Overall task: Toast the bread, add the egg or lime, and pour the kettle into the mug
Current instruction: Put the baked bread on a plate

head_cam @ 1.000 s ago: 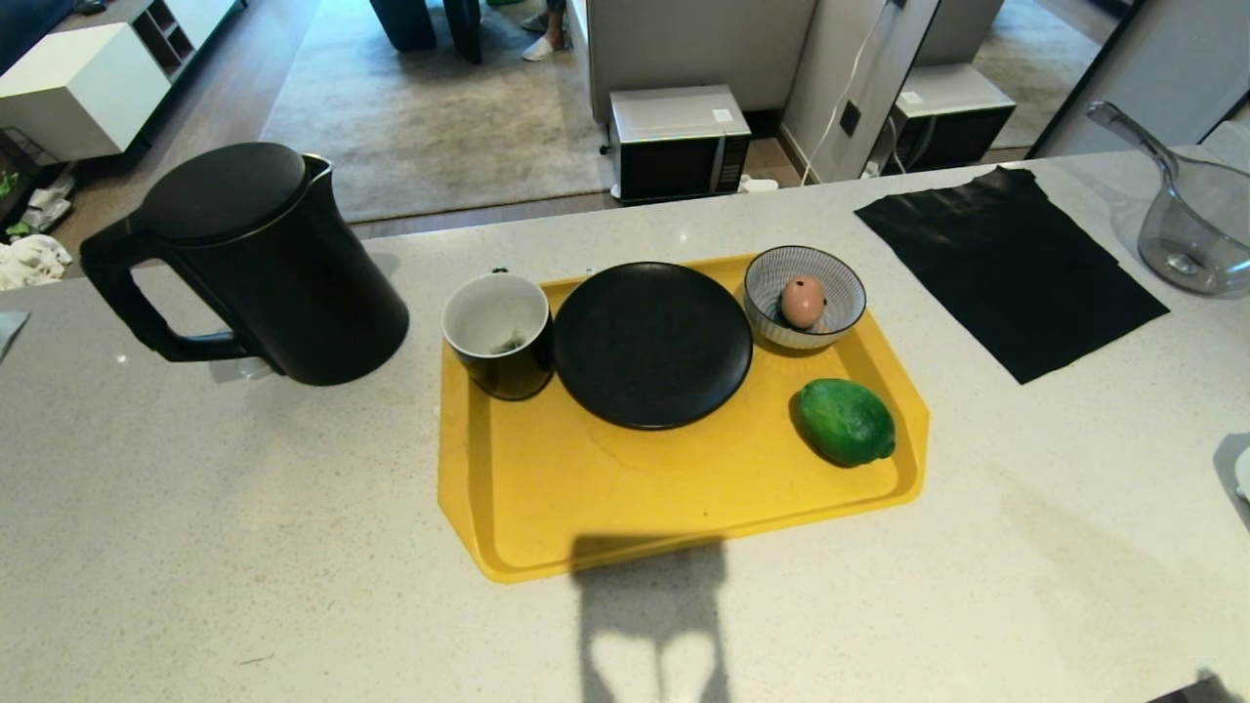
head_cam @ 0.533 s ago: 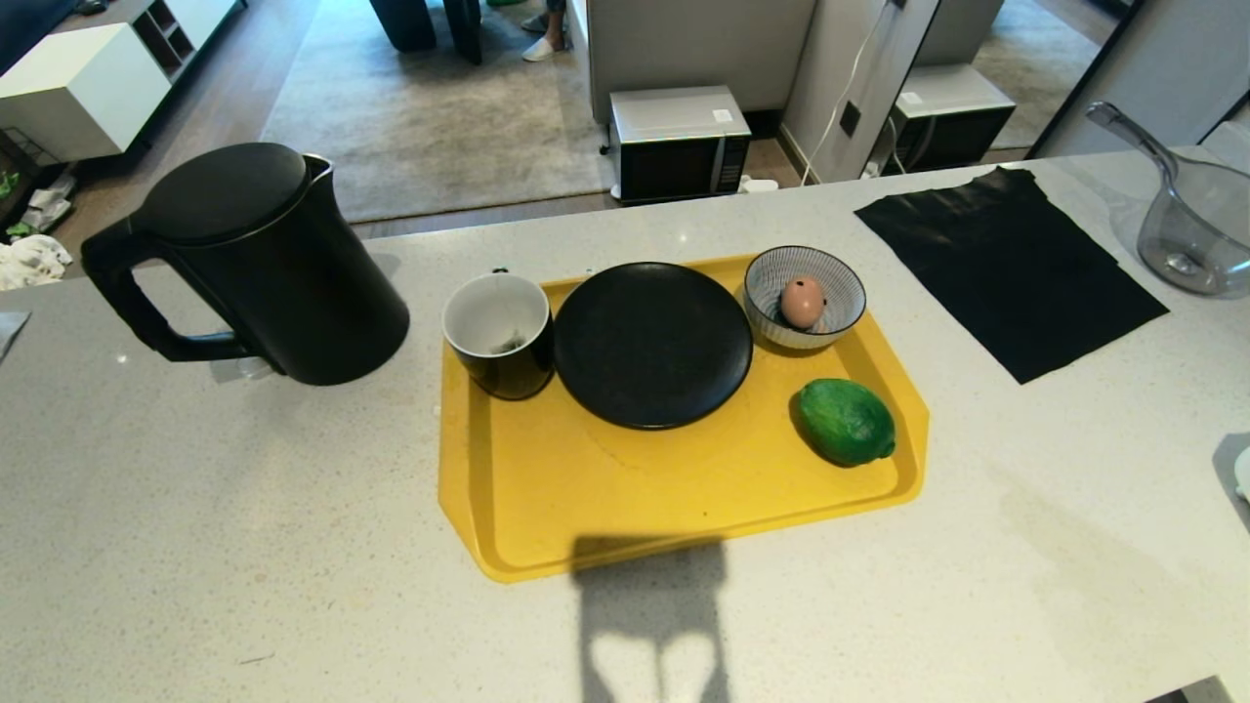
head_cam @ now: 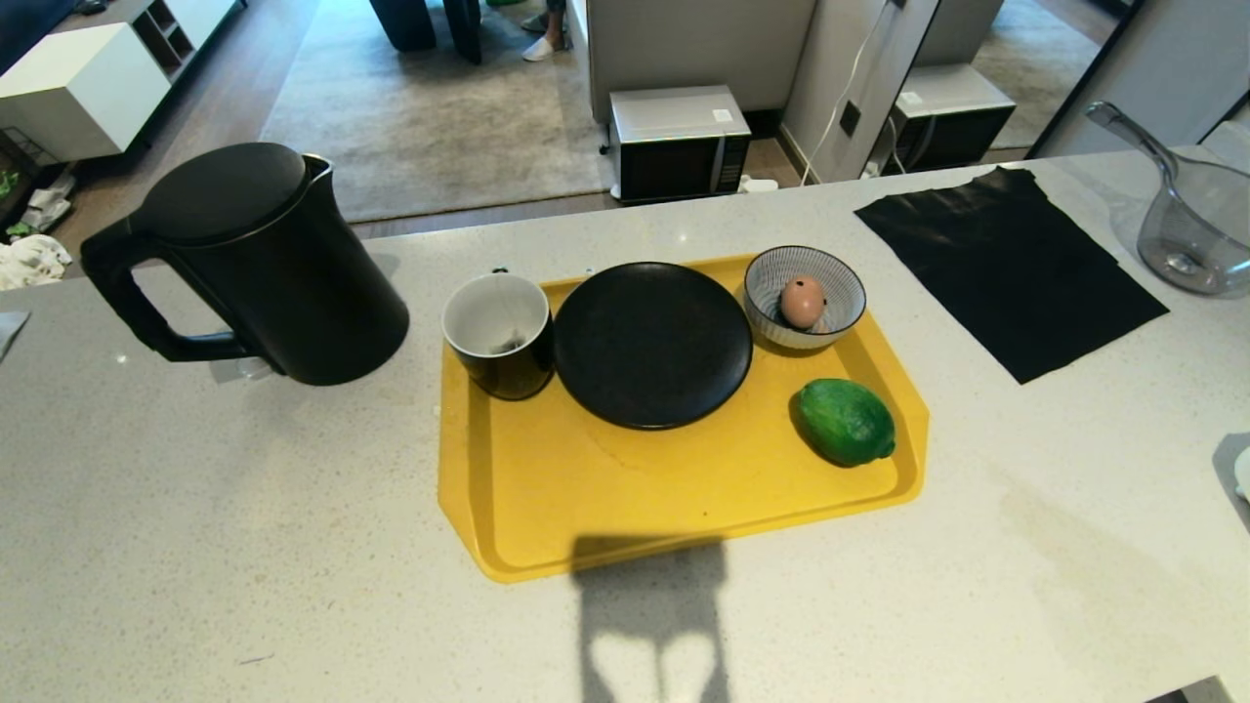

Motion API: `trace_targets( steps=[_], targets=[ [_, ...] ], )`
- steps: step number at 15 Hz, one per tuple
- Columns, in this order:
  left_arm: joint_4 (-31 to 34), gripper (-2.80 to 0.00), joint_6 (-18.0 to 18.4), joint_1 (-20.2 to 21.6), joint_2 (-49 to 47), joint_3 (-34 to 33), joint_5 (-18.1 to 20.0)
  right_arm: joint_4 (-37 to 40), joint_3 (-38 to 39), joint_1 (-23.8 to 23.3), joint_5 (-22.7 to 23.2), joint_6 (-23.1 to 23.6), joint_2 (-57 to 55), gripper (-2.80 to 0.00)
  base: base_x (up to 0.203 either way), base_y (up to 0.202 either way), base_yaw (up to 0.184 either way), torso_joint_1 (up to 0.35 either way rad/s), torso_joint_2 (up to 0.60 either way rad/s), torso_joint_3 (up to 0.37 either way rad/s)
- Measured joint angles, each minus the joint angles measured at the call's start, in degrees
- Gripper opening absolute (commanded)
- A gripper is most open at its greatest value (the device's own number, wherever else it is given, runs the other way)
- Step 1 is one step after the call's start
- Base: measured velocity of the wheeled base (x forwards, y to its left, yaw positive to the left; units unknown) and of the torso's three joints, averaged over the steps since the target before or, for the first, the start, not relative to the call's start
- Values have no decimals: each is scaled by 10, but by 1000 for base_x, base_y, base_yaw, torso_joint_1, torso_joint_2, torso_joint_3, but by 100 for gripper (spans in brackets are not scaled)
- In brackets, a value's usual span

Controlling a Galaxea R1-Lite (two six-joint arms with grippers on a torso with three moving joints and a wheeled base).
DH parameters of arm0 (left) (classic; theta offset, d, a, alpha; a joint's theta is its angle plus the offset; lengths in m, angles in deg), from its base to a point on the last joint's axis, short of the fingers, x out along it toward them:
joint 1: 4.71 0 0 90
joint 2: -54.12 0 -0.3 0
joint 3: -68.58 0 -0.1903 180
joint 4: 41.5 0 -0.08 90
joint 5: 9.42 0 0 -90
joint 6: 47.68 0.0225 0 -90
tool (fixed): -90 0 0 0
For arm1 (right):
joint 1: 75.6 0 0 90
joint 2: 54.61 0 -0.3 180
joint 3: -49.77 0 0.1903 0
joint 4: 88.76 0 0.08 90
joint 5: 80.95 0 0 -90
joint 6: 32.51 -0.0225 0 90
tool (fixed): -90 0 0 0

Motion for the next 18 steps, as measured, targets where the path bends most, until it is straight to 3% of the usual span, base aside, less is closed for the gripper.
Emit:
trace_targets(
  steps=[6, 18],
  targets=[
    [0, -280, 0, 0, 0, 0, 0, 43, 4, 0, 3, -54, 0, -280, 0, 0, 0, 0, 0, 0],
    [0, -280, 0, 0, 0, 0, 0, 38, 4, 0, -3, -72, 0, -280, 0, 0, 0, 0, 0, 0]
  ],
)
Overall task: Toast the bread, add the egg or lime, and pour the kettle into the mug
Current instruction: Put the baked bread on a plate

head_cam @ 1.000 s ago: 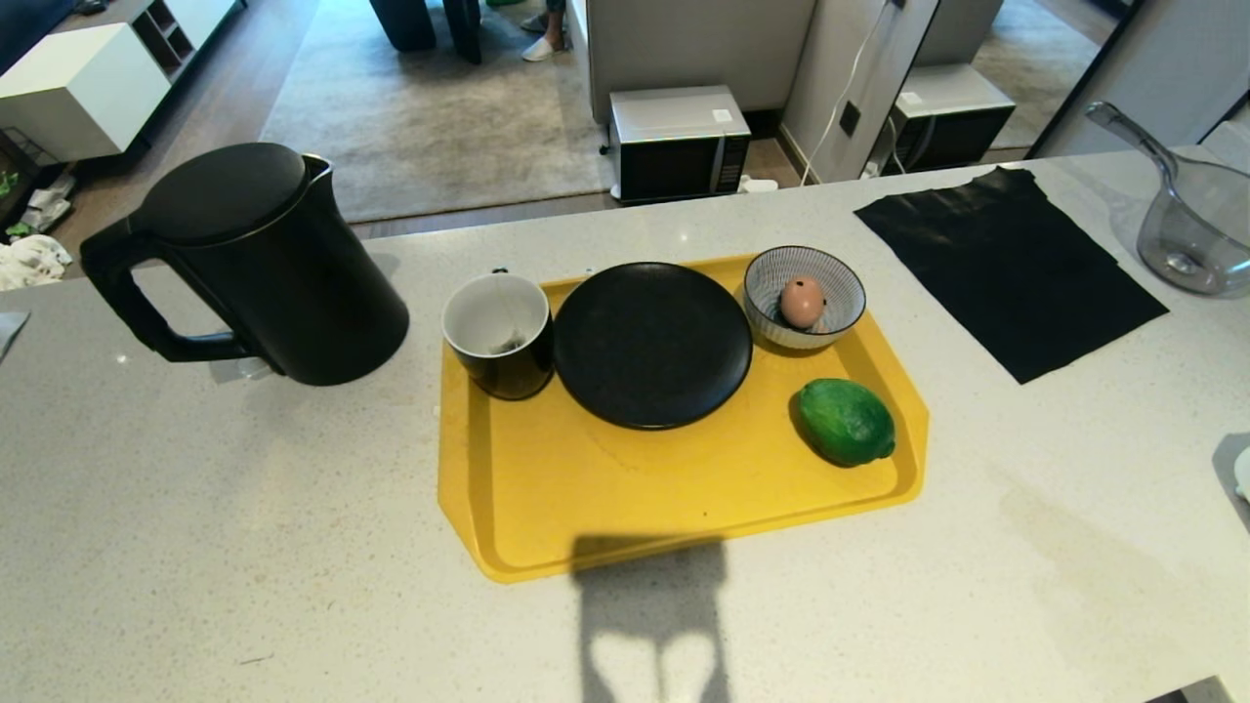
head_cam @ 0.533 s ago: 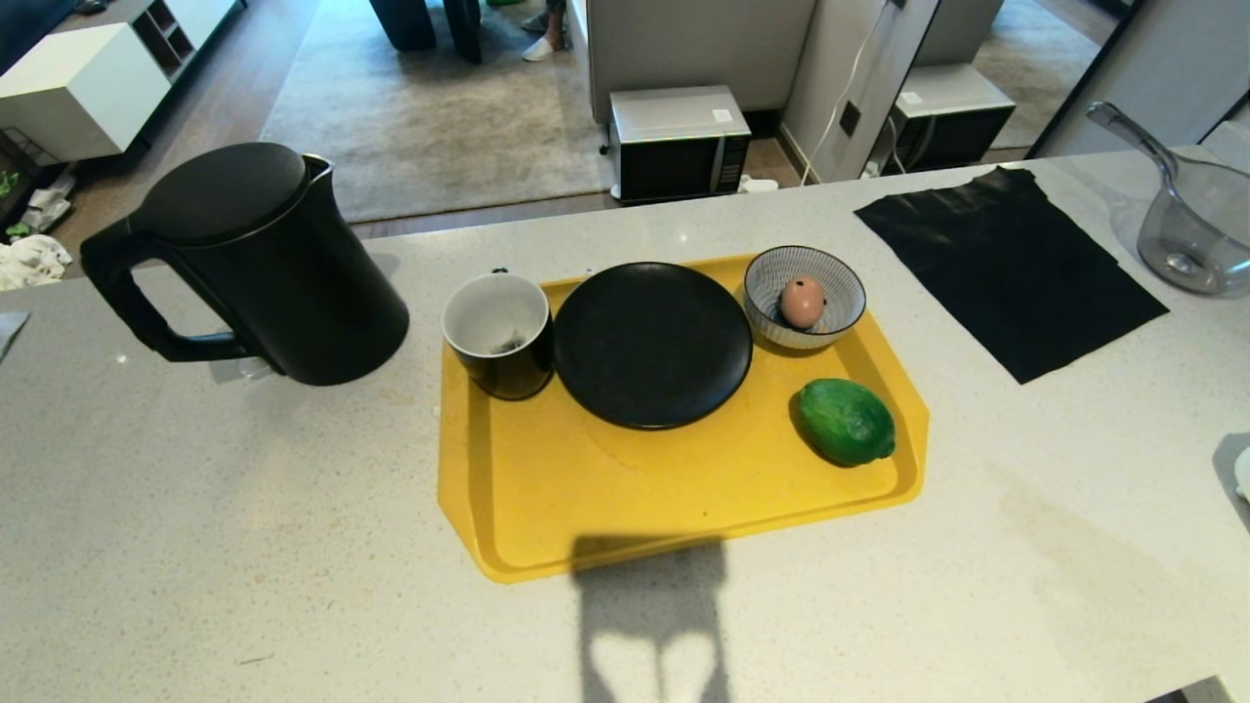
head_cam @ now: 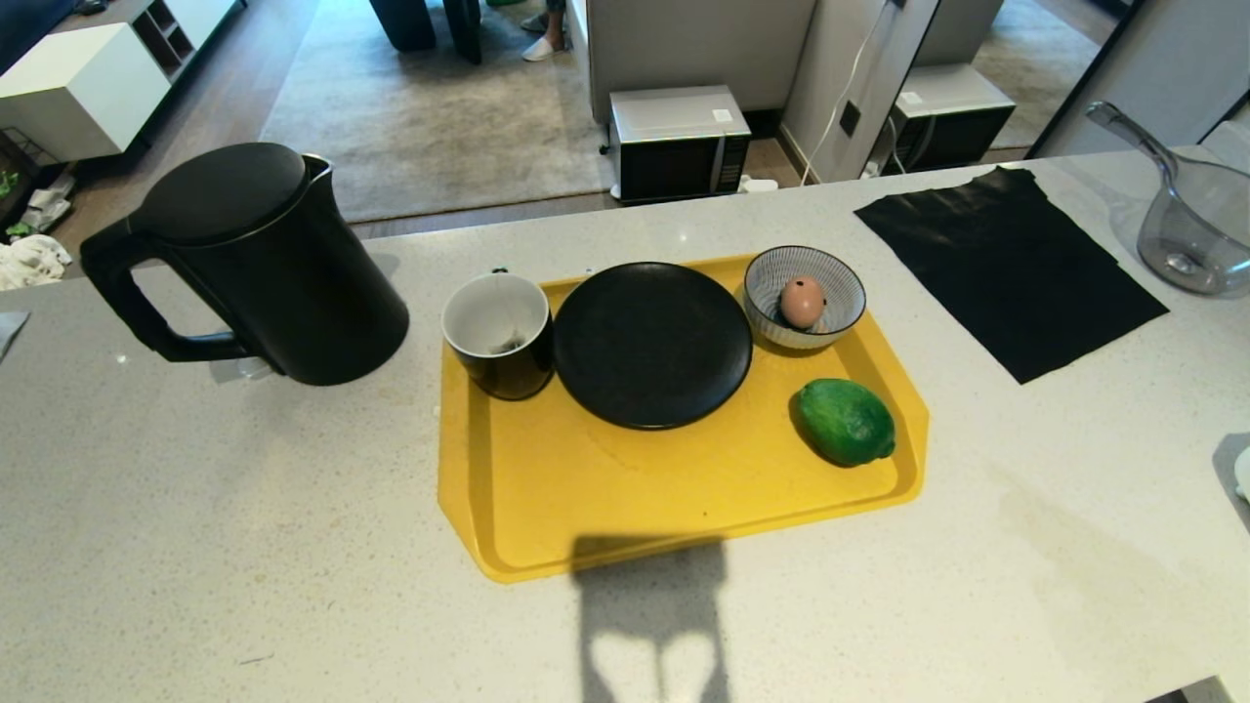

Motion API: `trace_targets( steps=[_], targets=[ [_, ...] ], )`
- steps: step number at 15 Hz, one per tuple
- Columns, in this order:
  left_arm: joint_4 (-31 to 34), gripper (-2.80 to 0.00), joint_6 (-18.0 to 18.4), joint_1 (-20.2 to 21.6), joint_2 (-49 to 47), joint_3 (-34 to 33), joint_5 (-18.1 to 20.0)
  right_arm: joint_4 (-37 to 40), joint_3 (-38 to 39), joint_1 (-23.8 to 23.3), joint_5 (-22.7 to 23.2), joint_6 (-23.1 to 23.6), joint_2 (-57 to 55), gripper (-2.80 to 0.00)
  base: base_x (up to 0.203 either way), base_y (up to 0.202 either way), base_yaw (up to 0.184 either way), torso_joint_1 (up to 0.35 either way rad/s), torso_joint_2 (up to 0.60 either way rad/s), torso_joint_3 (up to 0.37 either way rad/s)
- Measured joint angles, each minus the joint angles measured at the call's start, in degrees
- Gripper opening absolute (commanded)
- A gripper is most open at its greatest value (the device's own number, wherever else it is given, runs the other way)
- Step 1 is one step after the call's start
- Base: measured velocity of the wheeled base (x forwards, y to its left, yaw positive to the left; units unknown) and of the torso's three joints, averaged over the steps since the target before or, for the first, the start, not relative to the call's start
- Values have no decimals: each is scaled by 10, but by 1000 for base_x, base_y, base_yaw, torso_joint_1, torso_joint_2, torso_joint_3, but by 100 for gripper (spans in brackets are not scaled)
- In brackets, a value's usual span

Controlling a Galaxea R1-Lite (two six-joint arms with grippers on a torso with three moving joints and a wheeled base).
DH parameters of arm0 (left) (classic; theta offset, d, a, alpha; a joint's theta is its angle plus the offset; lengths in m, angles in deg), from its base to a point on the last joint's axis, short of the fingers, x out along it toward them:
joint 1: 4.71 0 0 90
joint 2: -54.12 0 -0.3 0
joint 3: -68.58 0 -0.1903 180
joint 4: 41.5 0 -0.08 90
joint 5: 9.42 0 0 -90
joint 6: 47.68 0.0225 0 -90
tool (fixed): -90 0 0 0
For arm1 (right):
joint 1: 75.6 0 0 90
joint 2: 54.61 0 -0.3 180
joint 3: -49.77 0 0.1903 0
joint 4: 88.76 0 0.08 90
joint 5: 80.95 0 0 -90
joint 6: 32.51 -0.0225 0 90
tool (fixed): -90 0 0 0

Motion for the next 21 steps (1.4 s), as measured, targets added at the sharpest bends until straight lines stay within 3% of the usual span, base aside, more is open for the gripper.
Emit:
trace_targets(
  steps=[21],
  targets=[
    [0, -280, 0, 0, 0, 0, 0, -1, 1, 0, -1, 1, 0, -280, 0, 0, 0, 0, 0, 0]
  ],
)
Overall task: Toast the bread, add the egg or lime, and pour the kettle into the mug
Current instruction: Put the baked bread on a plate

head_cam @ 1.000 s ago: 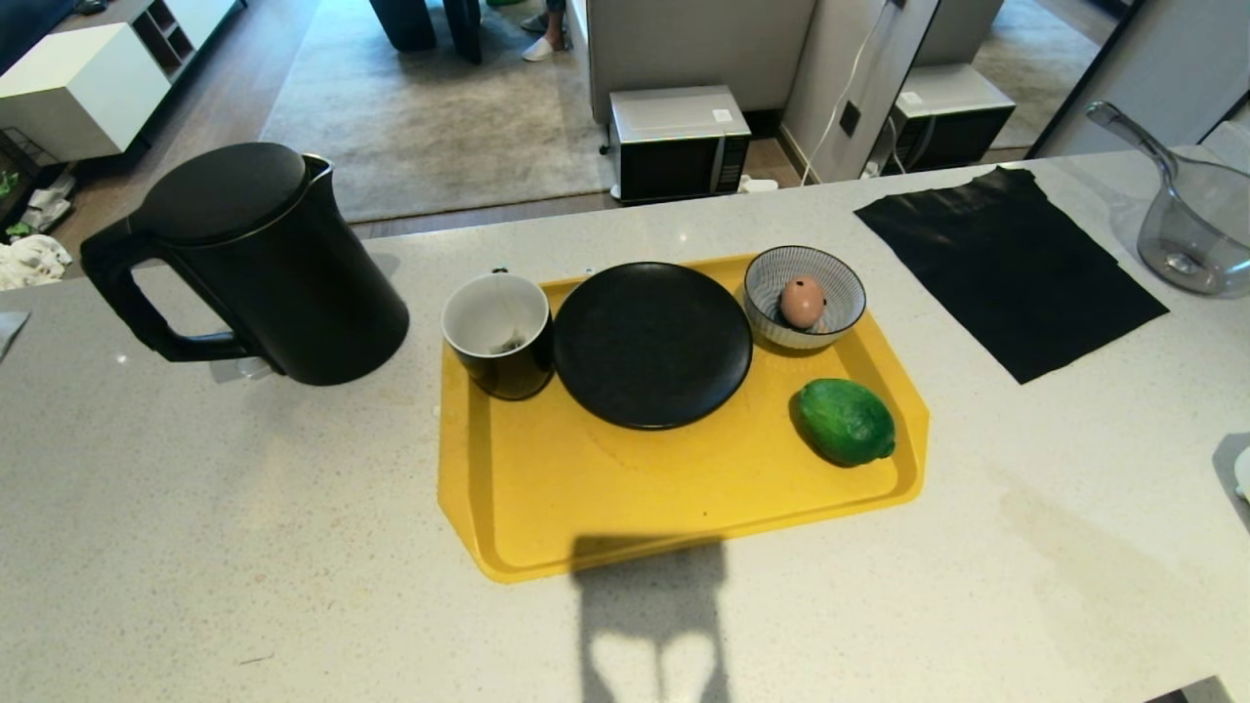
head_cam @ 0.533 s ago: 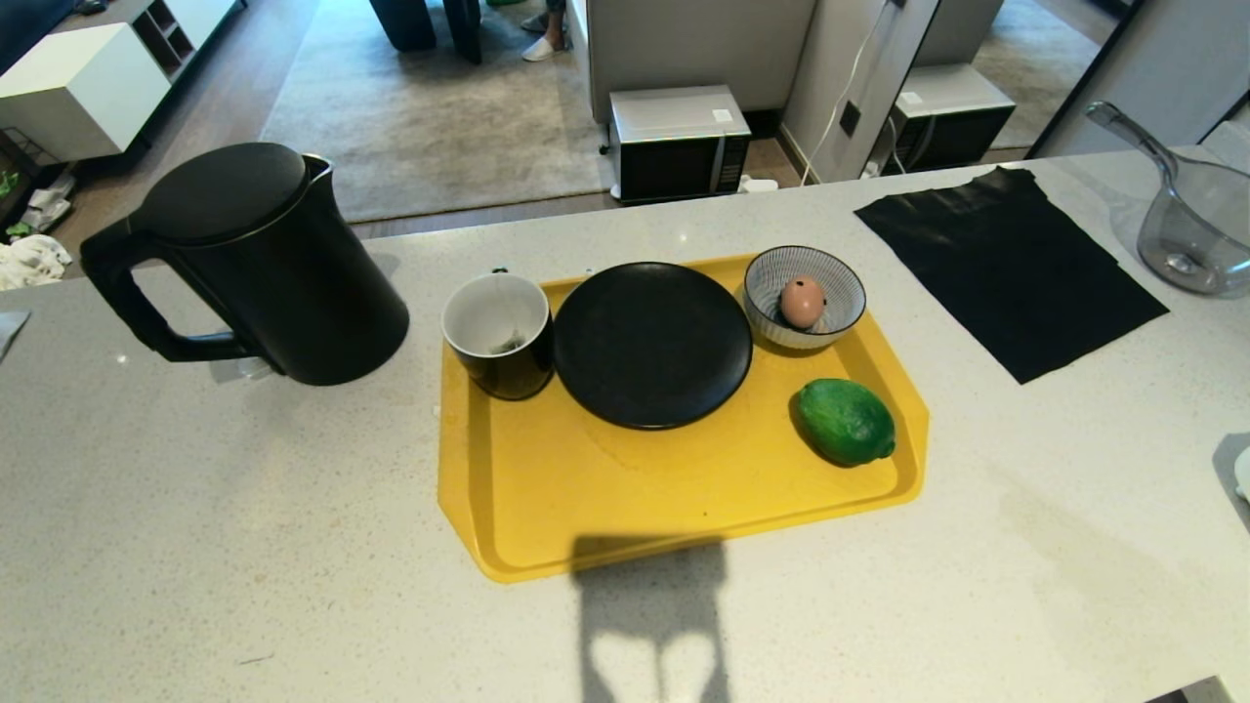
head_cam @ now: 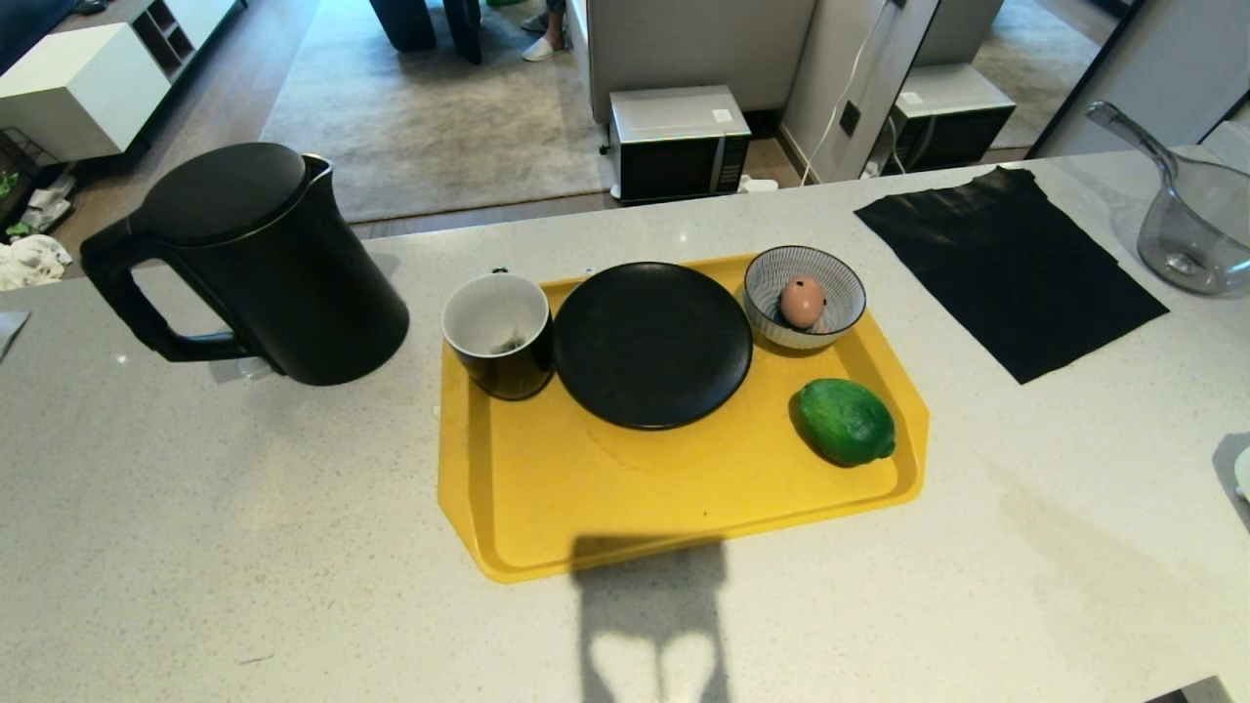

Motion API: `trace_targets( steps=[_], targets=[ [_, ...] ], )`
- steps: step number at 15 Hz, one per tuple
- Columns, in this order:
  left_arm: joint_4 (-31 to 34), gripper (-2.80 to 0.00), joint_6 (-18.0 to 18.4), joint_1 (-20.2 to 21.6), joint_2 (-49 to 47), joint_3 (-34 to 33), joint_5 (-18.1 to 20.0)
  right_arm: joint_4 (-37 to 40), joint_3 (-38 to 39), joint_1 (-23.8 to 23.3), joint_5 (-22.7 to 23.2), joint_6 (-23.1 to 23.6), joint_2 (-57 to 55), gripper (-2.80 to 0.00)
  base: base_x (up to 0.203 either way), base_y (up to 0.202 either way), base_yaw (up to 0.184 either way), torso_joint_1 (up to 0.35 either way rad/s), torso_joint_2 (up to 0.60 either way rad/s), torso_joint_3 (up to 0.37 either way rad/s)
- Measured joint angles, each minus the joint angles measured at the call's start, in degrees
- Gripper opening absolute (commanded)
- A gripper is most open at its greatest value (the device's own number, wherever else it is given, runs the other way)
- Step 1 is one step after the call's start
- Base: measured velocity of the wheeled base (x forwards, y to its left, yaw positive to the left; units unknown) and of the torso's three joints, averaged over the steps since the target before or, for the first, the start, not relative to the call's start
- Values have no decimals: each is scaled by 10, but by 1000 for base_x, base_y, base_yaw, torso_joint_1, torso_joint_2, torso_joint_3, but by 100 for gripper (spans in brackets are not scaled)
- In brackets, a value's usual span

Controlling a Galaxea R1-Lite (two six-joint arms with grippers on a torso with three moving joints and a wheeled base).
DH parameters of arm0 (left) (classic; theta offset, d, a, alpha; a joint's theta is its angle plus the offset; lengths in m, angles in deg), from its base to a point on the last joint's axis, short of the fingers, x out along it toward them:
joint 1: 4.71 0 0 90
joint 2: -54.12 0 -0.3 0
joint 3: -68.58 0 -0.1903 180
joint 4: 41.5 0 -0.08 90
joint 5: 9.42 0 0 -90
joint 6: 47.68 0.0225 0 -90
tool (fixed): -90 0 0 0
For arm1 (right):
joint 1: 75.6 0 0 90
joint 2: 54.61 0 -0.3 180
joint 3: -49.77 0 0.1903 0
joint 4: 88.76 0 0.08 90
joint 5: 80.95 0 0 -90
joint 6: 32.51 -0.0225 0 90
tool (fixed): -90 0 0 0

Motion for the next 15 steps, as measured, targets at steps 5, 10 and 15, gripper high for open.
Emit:
trace_targets(
  steps=[5, 10, 15],
  targets=[
    [0, -280, 0, 0, 0, 0, 0, 0, 0, 0, 0, 0, 0, -280, 0, 0, 0, 0, 0, 0],
    [0, -280, 0, 0, 0, 0, 0, 0, 0, 0, 0, 0, 0, -280, -170, 0, 0, 6, 4, 2],
    [0, -280, 0, 0, 0, 0, 0, 0, 0, 0, 0, 2, 0, -280, -168, 0, -1, 0, 2, 5]
  ],
)
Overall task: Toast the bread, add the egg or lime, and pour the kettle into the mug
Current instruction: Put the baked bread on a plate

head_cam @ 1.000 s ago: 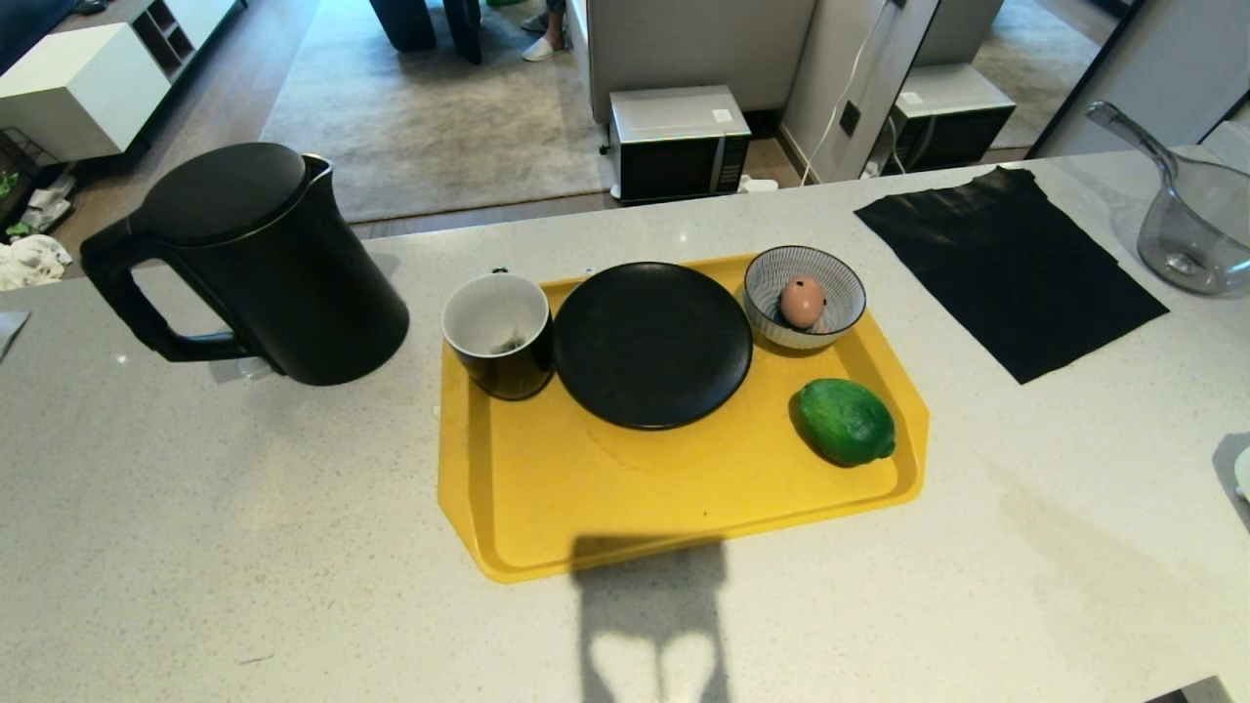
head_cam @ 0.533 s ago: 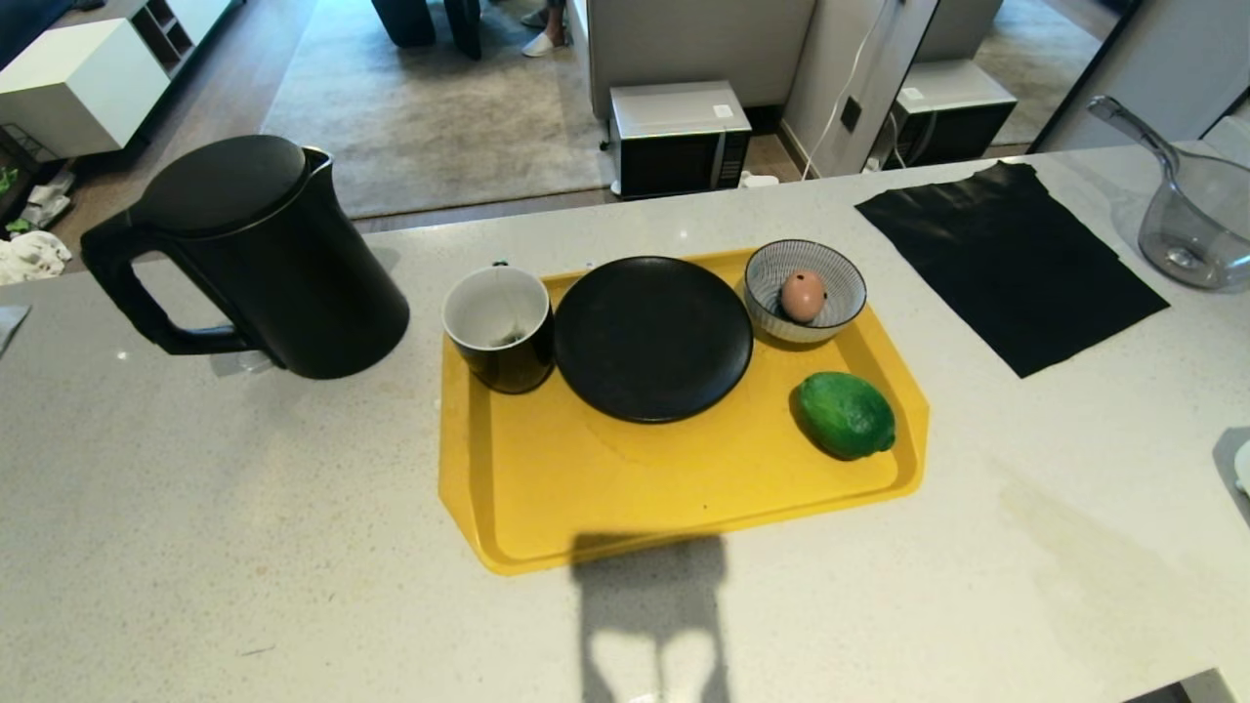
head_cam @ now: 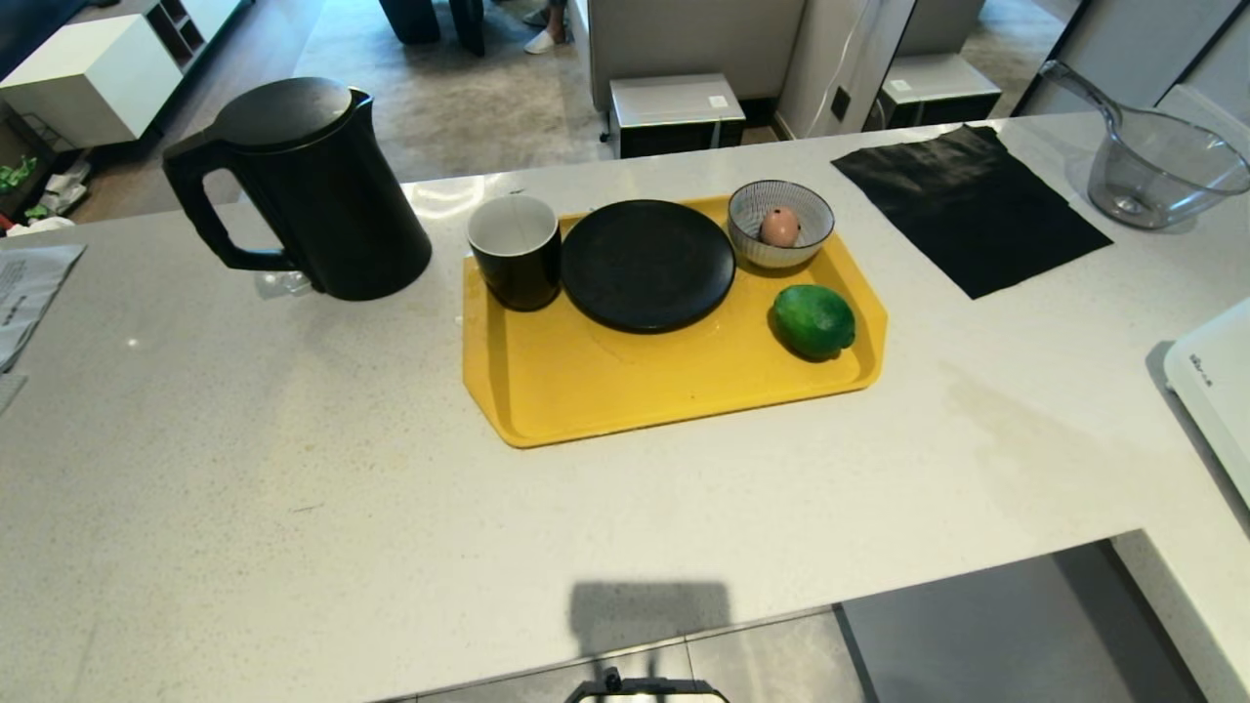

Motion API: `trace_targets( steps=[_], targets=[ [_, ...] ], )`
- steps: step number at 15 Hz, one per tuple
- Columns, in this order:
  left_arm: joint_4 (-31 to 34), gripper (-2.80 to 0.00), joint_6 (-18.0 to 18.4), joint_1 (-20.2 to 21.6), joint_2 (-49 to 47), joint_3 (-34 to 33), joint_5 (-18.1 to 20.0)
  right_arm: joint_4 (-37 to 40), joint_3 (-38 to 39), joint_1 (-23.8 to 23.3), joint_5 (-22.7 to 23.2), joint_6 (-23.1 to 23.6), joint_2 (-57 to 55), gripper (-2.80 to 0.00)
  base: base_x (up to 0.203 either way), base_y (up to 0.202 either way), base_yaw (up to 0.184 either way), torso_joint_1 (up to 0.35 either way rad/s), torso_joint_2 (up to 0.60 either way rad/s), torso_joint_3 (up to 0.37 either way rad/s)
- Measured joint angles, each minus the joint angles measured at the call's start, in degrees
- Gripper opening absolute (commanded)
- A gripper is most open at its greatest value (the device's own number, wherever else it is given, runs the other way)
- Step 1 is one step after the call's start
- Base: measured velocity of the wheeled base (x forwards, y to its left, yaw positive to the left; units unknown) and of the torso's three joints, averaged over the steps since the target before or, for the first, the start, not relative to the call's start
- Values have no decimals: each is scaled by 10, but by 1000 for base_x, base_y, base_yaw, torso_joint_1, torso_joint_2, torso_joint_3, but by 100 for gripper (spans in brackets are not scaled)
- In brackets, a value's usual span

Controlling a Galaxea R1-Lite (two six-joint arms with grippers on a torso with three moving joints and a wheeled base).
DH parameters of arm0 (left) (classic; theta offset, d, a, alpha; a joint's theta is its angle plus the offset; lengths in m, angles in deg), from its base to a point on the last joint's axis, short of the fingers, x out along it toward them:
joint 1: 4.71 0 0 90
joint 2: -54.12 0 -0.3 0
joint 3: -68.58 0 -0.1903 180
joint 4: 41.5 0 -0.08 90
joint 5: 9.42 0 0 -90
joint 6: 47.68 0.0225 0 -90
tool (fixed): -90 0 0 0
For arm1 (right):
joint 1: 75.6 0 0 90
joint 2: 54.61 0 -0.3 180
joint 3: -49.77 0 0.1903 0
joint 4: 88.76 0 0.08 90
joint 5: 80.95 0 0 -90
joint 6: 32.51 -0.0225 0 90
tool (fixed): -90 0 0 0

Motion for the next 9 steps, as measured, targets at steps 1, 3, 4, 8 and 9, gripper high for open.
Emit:
trace_targets(
  steps=[1, 3, 4, 8, 9],
  targets=[
    [0, -280, 0, 0, 0, 0, 0, 0, 0, 0, 0, 0, 0, -280, 0, 0, 0, 0, 0, 0],
    [0, -280, 0, 0, 0, 0, 0, 0, 0, 0, 1, -2, 0, -280, 0, 0, 0, 0, 0, 0],
    [0, -280, 0, 0, 0, 0, 0, 0, 0, 0, 1, -3, 0, -280, 0, 0, 0, 0, 0, 0],
    [0, -280, 0, 0, 0, 0, 0, 0, -1, 0, 2, -4, 0, -280, -2, 2, -68, 1, 1, 0],
    [0, -280, 0, 0, 0, 0, 0, 0, -1, 0, 2, -3, 0, -280, 0, 9, -172, 2, -1, 0]
  ],
)
